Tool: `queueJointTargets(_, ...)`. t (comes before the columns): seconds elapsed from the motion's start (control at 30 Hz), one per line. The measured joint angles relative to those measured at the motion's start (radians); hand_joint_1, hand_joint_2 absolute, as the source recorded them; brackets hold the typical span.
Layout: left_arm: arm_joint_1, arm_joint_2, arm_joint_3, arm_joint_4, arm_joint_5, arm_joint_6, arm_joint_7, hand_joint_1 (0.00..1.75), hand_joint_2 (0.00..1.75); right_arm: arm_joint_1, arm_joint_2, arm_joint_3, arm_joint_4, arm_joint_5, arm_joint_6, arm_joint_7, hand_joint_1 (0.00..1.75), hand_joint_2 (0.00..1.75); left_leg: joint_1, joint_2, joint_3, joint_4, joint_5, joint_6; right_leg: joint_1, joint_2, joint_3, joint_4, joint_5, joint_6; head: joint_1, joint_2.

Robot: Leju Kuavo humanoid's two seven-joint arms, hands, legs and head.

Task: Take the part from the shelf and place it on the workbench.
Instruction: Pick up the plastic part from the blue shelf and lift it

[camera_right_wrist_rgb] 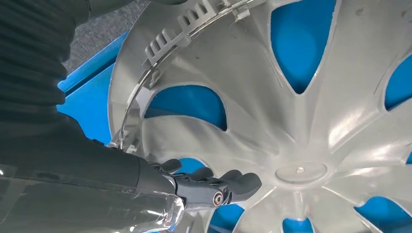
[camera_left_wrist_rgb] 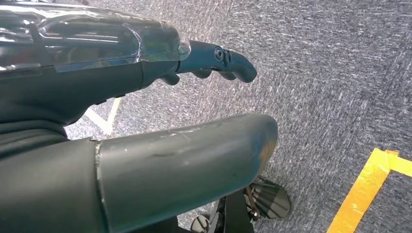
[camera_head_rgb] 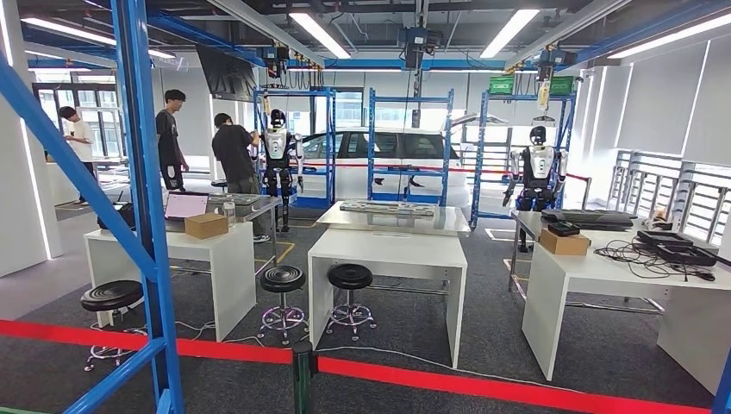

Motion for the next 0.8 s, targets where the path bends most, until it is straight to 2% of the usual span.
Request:
queueJointTargets(0.37,0.0,0.0,-0.003,0.0,0.001,0.001,0.0,0.0,0.0,-0.003,0.015,0.013,0.034,-0.001,-0.005,-0.012,0.0,1.75,0.0,0.001,0.0,0.0,0.0,0.0,0.0,0.0,0.0,0.0,0.0,0.0,0.0,0.0)
queueJointTargets(0.5,0.0,0.0,-0.012,0.0,0.003,0.0,-0.001,0.0,0.0,-0.007,0.012,0.02,0.045,-0.036,0.054,-0.006,0.0,1.75,0.0,0.0,0.0,0.0,0.0,0.0,0.0,0.0,0.0,0.0,0.0,0.0,0.0,0.0)
queueJointTargets(0.67,0.0,0.002,-0.024,0.0,0.006,-0.001,0.002,0.0,0.0,-0.055,-0.029,0.036,0.043,-0.186,0.156,0.06,0.0,1.75,0.0,-0.001,0.002,0.0,0.0,0.0,0.0,0.001,0.001,-0.001,0.0,0.0,0.0,0.0)
queueJointTargets(0.8,0.0,0.006,-0.034,0.0,0.015,-0.001,0.013,0.0,0.0,-0.109,-0.092,0.049,0.026,-0.288,0.212,0.12,0.0,1.75,-0.001,-0.005,0.003,0.0,0.0,0.0,0.0,-0.001,0.003,-0.001,0.0,0.0,0.0,0.0)
